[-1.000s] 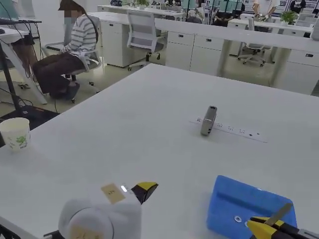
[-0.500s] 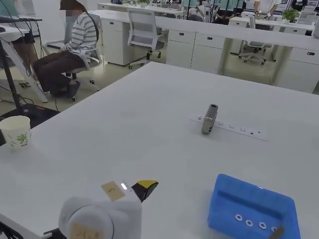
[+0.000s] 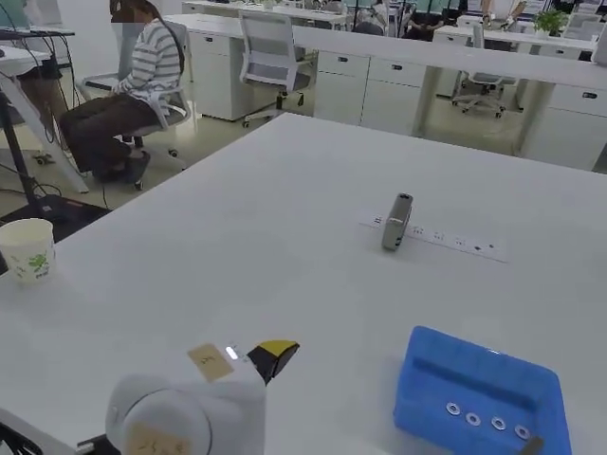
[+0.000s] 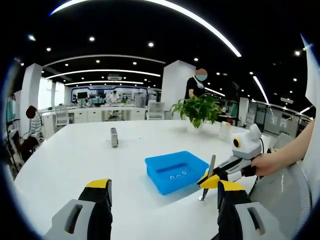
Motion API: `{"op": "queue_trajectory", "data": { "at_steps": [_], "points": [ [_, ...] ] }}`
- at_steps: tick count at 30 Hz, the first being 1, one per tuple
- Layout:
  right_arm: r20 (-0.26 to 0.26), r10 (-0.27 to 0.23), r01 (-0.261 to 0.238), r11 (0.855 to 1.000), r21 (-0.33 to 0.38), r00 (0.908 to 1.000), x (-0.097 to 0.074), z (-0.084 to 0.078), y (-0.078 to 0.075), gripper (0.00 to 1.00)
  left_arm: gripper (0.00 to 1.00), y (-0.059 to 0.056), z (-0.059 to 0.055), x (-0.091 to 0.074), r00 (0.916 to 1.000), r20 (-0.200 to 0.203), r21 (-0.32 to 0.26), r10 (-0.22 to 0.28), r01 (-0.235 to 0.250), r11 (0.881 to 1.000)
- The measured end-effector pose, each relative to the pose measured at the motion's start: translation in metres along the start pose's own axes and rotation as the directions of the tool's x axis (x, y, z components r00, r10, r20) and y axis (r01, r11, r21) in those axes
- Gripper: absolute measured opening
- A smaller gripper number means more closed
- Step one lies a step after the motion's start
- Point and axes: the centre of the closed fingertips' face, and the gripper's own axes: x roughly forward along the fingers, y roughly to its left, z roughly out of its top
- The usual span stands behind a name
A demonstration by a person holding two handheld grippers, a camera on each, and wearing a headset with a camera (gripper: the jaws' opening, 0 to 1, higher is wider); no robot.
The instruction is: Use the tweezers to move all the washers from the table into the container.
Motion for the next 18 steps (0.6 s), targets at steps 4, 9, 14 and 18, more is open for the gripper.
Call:
{"op": "queue_trajectory", "data": {
  "at_steps": [4, 9, 14, 18],
  "points": [
    [-0.008, 0.003, -0.004, 0.996, -0.086, 1.0, 0.001, -0.001, 0.01, 0.04, 0.89, -0.001, -0.001, 0.0, 1.0, -0.003, -0.003, -0.004, 0.004, 1.0],
    [-0.083, 0.017, -0.041, 0.953, -0.301, 0.9964, 0.005, -0.005, 0.022, 0.03, 0.89, -0.001, -0.002, 0.001, 0.9999, -0.011, 0.0, -0.006, 0.006, 1.0],
    [-0.102, -0.002, -0.032, 0.945, -0.325, 0.9948, 0.007, -0.006, 0.016, 0.02, 0.89, -0.003, -0.003, 0.002, 0.9997, -0.02, 0.003, -0.013, 0.014, 1.0],
    [-0.101, -0.007, -0.024, 0.951, -0.307, 0.9949, 0.005, -0.006, 0.014, 0.02, 0.89, -0.004, -0.005, 0.002, 0.9995, -0.026, 0.007, -0.019, 0.019, 1.0]
  ]
}}
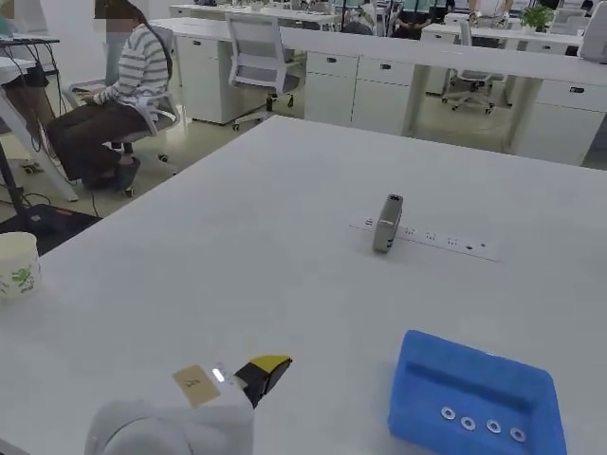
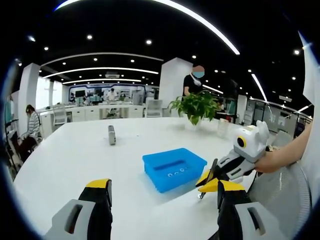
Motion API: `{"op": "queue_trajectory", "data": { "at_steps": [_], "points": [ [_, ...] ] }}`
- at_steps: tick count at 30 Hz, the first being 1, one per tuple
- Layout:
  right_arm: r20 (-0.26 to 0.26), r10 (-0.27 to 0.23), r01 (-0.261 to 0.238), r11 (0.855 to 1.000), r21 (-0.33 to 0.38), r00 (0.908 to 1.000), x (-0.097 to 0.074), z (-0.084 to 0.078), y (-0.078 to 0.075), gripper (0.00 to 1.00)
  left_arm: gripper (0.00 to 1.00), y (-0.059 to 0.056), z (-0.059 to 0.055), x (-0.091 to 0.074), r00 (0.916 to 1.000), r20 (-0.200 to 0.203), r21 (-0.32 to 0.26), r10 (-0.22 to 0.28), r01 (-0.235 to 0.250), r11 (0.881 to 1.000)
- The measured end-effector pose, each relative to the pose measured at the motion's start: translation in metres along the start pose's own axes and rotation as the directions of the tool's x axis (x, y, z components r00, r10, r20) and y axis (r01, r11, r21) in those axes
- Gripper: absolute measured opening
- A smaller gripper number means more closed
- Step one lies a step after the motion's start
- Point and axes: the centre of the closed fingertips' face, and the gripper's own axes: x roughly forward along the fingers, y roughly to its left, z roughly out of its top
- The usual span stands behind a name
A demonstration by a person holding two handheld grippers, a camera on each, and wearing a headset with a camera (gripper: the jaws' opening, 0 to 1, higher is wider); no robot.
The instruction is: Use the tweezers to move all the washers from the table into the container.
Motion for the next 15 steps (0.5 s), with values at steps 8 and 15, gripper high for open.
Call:
{"op": "queue_trajectory", "data": {
  "at_steps": [8, 15],
  "points": [
    [-0.007, -0.005, 0.005, 1.0, 0.031, 1.0, 0.0, -0.001, -0.001, 0.03, 0.89, 0.0, 0.0, 0.0, 1.0, -0.001, -0.003, -0.003, 0.003, 1.0],
    [0.043, 0.006, -0.011, 0.992, 0.123, 0.999, -0.001, 0.01, -0.005, 0.03, 0.89, 0.001, -0.001, 0.0, 1.0, -0.002, -0.013, -0.003, 0.003, 1.0]
  ]
}}
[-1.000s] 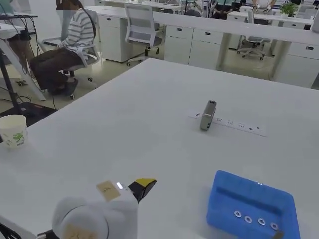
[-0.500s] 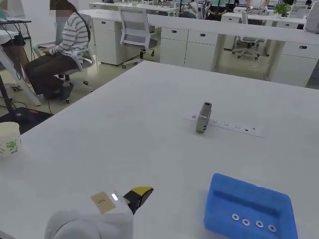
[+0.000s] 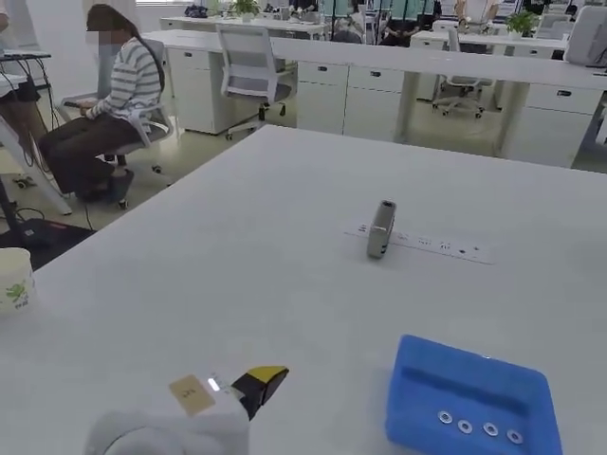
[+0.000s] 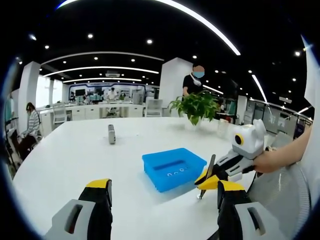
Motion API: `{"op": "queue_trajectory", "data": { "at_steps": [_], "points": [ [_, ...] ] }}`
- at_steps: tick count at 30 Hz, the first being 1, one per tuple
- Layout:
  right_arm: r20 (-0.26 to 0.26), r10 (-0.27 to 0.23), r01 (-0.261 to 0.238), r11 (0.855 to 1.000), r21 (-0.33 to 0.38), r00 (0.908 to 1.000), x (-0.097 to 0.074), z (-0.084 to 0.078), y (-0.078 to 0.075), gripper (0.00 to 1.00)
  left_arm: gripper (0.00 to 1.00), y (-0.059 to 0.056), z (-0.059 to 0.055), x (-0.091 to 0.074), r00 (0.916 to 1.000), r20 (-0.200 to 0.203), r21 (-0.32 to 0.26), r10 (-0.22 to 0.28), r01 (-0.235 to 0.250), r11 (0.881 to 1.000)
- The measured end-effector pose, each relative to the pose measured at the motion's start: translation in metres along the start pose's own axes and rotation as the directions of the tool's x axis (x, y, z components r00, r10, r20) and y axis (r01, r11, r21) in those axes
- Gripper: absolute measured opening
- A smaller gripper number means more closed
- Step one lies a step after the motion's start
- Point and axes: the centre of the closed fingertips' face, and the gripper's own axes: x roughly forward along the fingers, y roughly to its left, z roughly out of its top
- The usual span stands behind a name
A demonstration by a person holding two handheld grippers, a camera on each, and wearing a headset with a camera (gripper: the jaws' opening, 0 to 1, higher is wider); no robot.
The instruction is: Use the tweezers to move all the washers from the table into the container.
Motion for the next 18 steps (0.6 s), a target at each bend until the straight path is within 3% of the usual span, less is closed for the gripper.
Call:
{"op": "queue_trajectory", "data": {
  "at_steps": [9, 11, 12, 14, 18],
  "points": [
    [0.091, 0.047, -0.05, 0.998, 0.027, 0.9947, 0.002, 0.037, -0.001, 0.03, 0.89, -0.002, 0.0, 0.001, 0.9999, -0.002, -0.004, -0.012, 0.012, 1.0],
    [0.115, 0.087, -0.092, 0.995, 0.034, 0.9895, 0.005, 0.048, 0.003, 0.03, 0.89, -0.002, 0.0, 0.001, 0.9999, -0.002, -0.003, -0.015, 0.015, 1.0],
    [0.124, 0.132, -0.139, 0.989, 0.046, 0.9835, 0.006, 0.054, 0.008, 0.03, 0.89, -0.002, 0.0, 0.001, 0.9999, -0.002, -0.003, -0.015, 0.015, 1.0],
    [0.116, 0.139, -0.141, 0.99, 0.008, 0.9834, 0.009, 0.06, 0.008, 0.03, 0.89, -0.002, 0.0, 0.001, 0.9999, -0.001, -0.004, -0.015, 0.015, 1.0],
    [0.129, 0.165, -0.166, 0.986, -0.003, 0.9778, 0.015, 0.073, 0.008, 0.03, 0.88, -0.002, 0.001, 0.001, 0.9999, 0.003, -0.007, -0.014, 0.014, 1.0]
  ]
}}
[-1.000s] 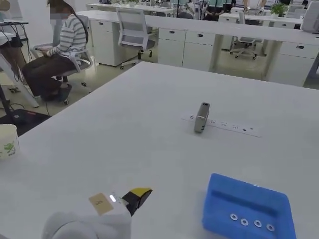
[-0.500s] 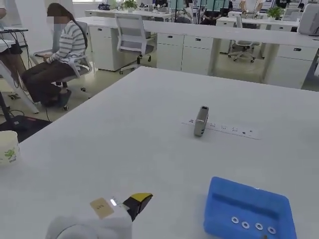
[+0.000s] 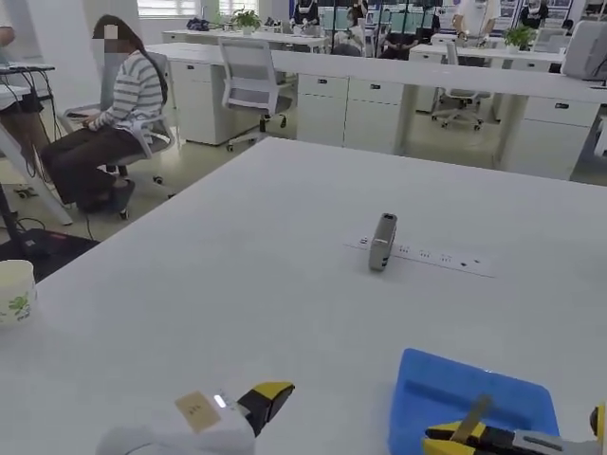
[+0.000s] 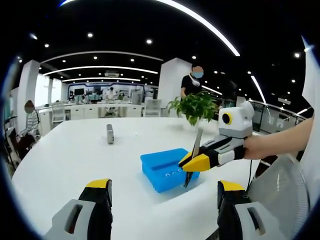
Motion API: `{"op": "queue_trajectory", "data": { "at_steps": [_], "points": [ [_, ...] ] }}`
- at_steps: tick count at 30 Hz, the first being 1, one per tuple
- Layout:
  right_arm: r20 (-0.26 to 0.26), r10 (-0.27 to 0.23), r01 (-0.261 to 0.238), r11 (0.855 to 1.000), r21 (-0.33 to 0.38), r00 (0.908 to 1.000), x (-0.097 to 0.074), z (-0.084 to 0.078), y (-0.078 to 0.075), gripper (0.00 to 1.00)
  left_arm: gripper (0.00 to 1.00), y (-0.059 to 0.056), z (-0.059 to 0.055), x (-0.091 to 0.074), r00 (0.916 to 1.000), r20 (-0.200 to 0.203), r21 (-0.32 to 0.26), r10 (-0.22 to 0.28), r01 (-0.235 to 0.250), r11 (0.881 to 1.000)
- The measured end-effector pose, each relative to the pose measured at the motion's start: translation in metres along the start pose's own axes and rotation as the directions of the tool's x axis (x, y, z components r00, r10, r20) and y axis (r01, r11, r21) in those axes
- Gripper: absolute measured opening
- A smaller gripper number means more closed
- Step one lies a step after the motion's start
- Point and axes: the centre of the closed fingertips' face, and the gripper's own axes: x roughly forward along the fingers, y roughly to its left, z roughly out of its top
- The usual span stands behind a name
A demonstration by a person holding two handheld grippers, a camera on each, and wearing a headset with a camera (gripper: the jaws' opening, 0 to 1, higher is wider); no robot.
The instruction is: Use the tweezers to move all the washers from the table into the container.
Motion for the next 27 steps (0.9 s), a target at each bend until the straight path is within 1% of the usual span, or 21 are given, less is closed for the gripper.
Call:
{"op": "queue_trajectory", "data": {
  "at_steps": [3, 7, 10, 12, 13, 15, 17, 19, 21, 22, 24, 26, 27],
  "points": [
    [0.023, 0.004, -0.004, 1.0, 0.007, 0.9997, 0.005, 0.009, -0.006, 0.03, 0.88, 0.0, 0.0, 0.0, 1.0, 0.002, -0.005, 0.001, -0.001, 1.0],
    [0.014, -0.001, 0.001, 1.0, -0.008, 0.9999, 0.012, 0.012, -0.019, 0.03, 0.89, 0.001, 0.001, 0.0, 1.0, 0.005, -0.007, 0.003, -0.003, 1.0],
    [0.037, -0.006, 0.006, 1.0, 0.019, 0.9993, 0.016, 0.017, -0.03, 0.03, 0.89, 0.001, 0.001, -0.001, 1.0, 0.007, -0.01, 0.005, -0.005, 1.0],
    [0.045, -0.017, 0.016, 1.0, 0.027, 0.9989, 0.019, 0.02, -0.037, 0.03, 0.89, 0.001, 0.004, -0.001, 0.9998, 0.021, -0.014, 0.006, -0.005, 1.0],
    [0.045, -0.021, 0.02, 0.999, 0.026, 0.9988, 0.02, 0.02, -0.04, 0.03, 0.89, 0.002, 0.004, -0.002, 0.9996, 0.026, -0.018, 0.007, -0.007, 1.0],
    [0.03, -0.034, 0.034, 0.999, 0.014, 0.999, 0.022, 0.019, -0.047, 0.03, 0.89, 0.003, 0.004, -0.002, 0.9996, 0.026, -0.024, 0.01, -0.009, 1.0],
    [0.031, -0.038, 0.037, 0.999, 0.02, 0.9988, 0.023, 0.02, -0.054, 0.03, 0.89, 0.003, 0.006, -0.002, 0.9993, 0.036, -0.025, 0.012, -0.011, 1.0],
    [0.05, -0.056, 0.053, 0.997, 0.05, 0.9972, 0.024, 0.022, -0.064, 0.03, 0.89, 0.003, 0.006, -0.002, 0.9993, 0.036, -0.029, 0.011, -0.01, 1.0],
    [0.074, -0.09, 0.083, 0.992, 0.091, 0.9932, 0.023, 0.025, -0.074, 0.03, 0.89, 0.003, 0.005, -0.002, 0.9994, 0.033, -0.028, 0.012, -0.011, 1.0],
    [0.078, -0.1, 0.092, 0.991, 0.101, 0.9919, 0.023, 0.026, -0.079, 0.03, 0.89, 0.003, 0.005, -0.002, 0.9994, 0.033, -0.027, 0.012, -0.011, 1.0],
    [0.076, -0.127, 0.118, 0.987, 0.109, 0.989, 0.023, 0.025, -0.088, 0.03, 0.89, 0.003, 0.006, -0.002, 0.9993, 0.037, -0.028, 0.01, -0.009, 1.0],
    [0.047, -0.153, 0.149, 0.985, 0.09, 0.9871, 0.025, 0.02, -0.095, 0.03, 0.88, 0.003, 0.007, -0.002, 0.9991, 0.041, -0.029, 0.011, -0.01, 1.0],
    [0.042, -0.157, 0.153, 0.984, 0.093, 0.9866, 0.026, 0.018, -0.097, 0.03, 0.87, 0.003, 0.008, -0.003, 0.9988, 0.046, -0.028, 0.013, -0.012, 1.0]
  ]
}}
